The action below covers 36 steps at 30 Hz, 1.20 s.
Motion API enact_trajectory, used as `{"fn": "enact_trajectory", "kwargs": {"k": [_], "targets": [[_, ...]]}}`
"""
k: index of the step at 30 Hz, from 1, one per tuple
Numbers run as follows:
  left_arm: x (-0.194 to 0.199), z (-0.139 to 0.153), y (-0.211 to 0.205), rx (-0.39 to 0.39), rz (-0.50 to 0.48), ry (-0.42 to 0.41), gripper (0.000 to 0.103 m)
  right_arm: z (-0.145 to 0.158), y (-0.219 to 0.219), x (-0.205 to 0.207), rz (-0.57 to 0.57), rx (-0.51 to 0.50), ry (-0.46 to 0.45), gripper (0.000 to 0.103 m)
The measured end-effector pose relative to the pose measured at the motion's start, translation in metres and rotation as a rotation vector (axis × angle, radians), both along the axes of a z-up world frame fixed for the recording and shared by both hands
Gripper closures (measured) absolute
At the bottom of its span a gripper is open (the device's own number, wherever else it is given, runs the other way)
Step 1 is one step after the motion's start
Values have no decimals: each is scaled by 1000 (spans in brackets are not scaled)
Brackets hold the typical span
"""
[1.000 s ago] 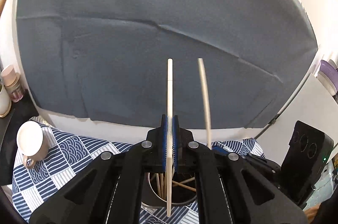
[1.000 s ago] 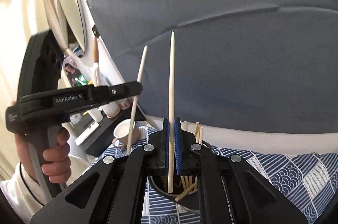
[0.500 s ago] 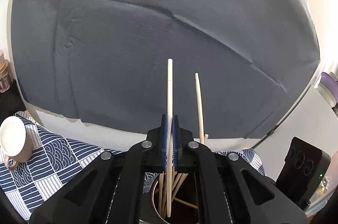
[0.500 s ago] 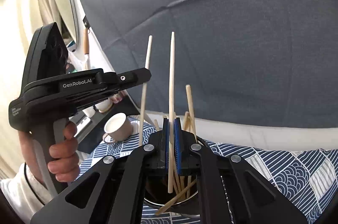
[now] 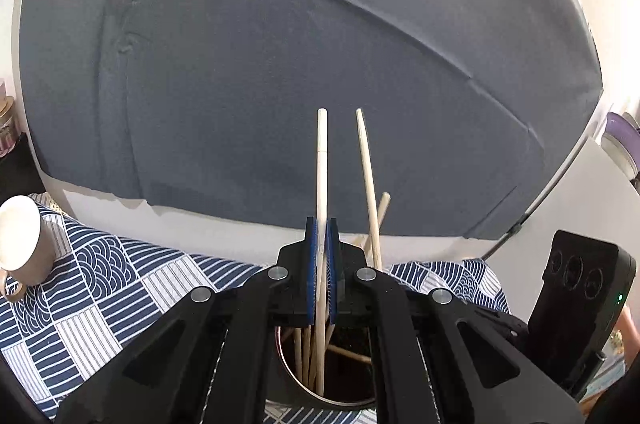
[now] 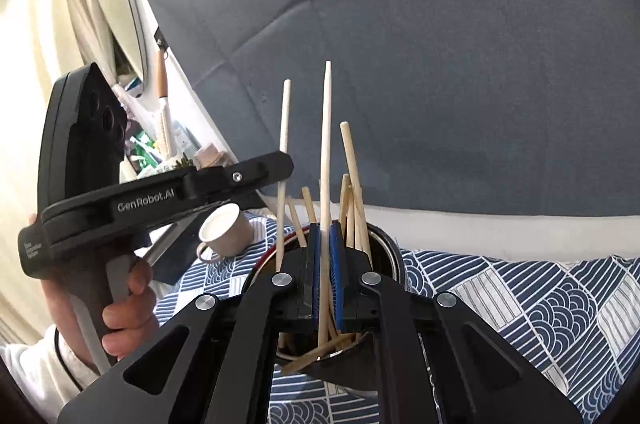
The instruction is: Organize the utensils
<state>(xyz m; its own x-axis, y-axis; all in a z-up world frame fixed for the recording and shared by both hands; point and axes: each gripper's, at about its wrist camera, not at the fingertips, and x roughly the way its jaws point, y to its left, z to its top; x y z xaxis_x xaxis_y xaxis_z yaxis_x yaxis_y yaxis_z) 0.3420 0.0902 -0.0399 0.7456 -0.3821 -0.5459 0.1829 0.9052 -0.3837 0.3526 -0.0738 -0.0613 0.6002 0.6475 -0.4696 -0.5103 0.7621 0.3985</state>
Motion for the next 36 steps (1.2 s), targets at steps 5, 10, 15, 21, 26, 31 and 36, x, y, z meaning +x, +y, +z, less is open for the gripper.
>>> {"fn": "enact_trajectory", "kwargs": {"k": [5,10,15,21,26,31,36], "targets": [[-11,-1,-1,24,-3,18,98,0,1,-10,23,-50,-5,98],[-19,-2,-3,32,5,37,98,-1,5,-15,27,-101,8,98],[-24,1,-3,58,19,46,98,-1,4,-21,21,-127,2,94],[-34,13,6,66,60,38,78,9,-3,-27,1,-141,-21,71],[-43,18,13,94,102,44,53,19,-11,-35,-8,-141,-42,49],[-54,20,19,123,146,57,36,25,-14,-44,-27,-159,-63,23],[-71,17,25,145,187,78,23,26,-19,-57,-38,-182,-63,17]]}}
